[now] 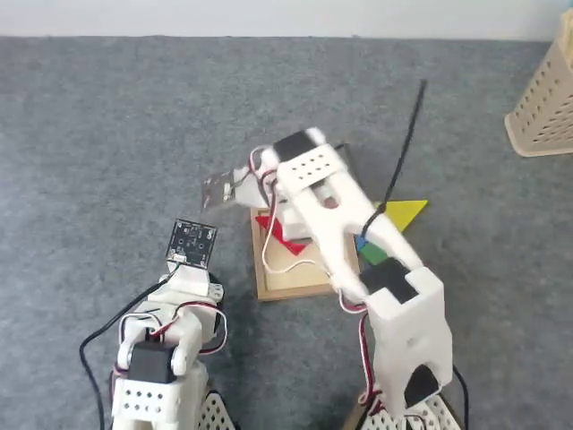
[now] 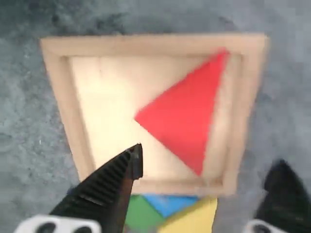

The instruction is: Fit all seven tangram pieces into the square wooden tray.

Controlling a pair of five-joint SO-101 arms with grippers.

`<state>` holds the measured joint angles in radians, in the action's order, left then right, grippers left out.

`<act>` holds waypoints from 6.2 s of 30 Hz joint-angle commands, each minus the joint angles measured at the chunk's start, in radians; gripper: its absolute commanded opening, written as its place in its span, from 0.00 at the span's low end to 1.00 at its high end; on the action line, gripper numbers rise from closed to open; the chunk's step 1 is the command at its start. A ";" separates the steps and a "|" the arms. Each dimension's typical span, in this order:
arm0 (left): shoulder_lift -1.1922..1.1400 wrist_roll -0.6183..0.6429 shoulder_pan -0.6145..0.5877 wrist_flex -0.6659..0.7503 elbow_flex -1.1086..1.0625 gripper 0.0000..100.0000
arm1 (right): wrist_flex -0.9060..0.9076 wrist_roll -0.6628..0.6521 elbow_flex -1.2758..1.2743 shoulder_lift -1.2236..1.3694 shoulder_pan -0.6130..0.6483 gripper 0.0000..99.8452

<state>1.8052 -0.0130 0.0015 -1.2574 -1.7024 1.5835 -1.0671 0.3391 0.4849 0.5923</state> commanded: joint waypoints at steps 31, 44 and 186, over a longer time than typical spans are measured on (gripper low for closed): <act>0.020 0.006 -0.006 -0.006 0.018 0.01 | -0.662 0.758 -0.732 -0.512 -0.041 0.01; 0.020 0.006 -0.006 -0.006 0.018 0.01 | -0.694 0.753 -0.671 -0.311 -0.048 0.01; 0.020 0.006 -0.006 -0.006 0.018 0.01 | 0.114 1.803 0.396 0.463 -0.601 0.25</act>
<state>1.8052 -0.0130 0.0015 -1.2574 -1.7024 1.7001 0.7342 0.7227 0.9191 0.0736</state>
